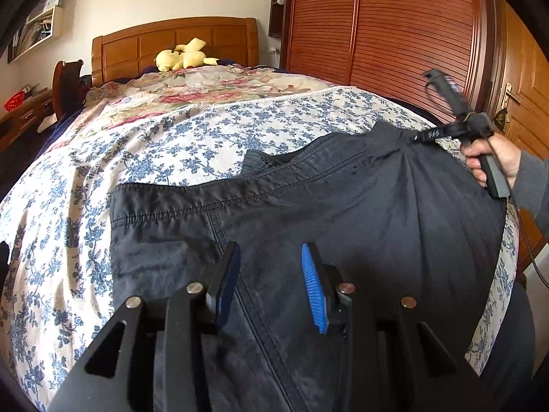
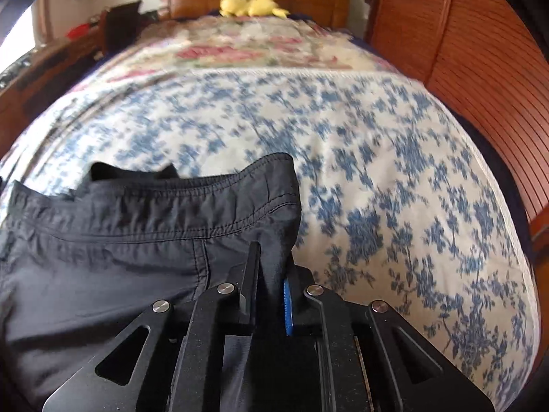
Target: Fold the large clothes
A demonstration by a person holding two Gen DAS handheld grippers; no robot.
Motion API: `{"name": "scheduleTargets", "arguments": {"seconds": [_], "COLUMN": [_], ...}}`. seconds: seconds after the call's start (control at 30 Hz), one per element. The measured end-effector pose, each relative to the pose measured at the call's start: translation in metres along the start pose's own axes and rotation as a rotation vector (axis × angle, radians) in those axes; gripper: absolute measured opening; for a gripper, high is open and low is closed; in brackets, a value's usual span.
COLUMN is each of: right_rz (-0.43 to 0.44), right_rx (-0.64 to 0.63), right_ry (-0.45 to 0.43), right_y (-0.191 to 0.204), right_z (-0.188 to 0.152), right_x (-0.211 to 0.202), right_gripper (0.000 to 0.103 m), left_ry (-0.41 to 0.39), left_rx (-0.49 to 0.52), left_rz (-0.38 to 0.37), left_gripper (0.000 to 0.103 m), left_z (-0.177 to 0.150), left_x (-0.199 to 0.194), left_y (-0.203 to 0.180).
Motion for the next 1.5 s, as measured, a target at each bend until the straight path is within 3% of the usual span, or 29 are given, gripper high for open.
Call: {"name": "scheduleTargets", "arguments": {"seconds": [0.1,0.17,0.37,0.57,0.83,0.97,1.03,1.13,1.33,1.5], "right_rz": [-0.039,-0.073,-0.035,0.038,0.048,0.042,0.09,0.121,0.028,0.091], "right_rx": [-0.021,-0.029,-0.059,-0.1,-0.112,-0.067,-0.014,0.03,-0.039,-0.106], "right_ry": [-0.012,-0.02,-0.086,-0.082,-0.08,0.012,-0.009,-0.044,-0.066,-0.136], "right_y": [0.004,0.005,0.024,0.05,0.059,0.044,0.035,0.03,0.046,0.083], "right_z": [-0.003,-0.005,-0.021,-0.074,-0.133,-0.162,-0.172,-0.175,-0.169,-0.154], "right_x": [-0.002,-0.007,-0.049,-0.078,-0.103,-0.079,-0.072,-0.073,-0.092,-0.1], "right_gripper": [0.016,0.033,0.05,0.052,0.052,0.052,0.052,0.052,0.052,0.052], "left_ry": [-0.007,-0.009,-0.023,-0.039,-0.052,-0.058,-0.06,-0.062,-0.055,-0.044], "left_rx": [-0.002,-0.001,-0.001,0.011,0.035,0.044,0.044,0.044,0.015,0.0], "left_rz": [0.003,0.009,0.021,0.021,0.011,0.007,0.001,-0.003,-0.015,-0.015], "left_gripper": [0.036,0.036,0.037,0.037,0.038,0.038,0.038,0.038,0.038,0.039], "left_z": [0.001,0.001,0.003,0.005,0.004,0.004,0.003,-0.001,-0.016,-0.033], "left_x": [-0.005,-0.006,-0.017,-0.026,-0.035,-0.04,-0.044,-0.049,-0.063,-0.075], "left_y": [0.001,0.001,-0.001,-0.008,-0.022,-0.029,-0.032,-0.036,-0.04,-0.046]}}
Point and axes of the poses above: each gripper's, at about its wrist camera, not at the fingertips, and x roughly the way its jaws point, y to its left, z to its top, the point moved 5 cm from there along x, roughly the way its jaws point, and after that the axes turned 15 degrees about z, right-handed, at the moved point
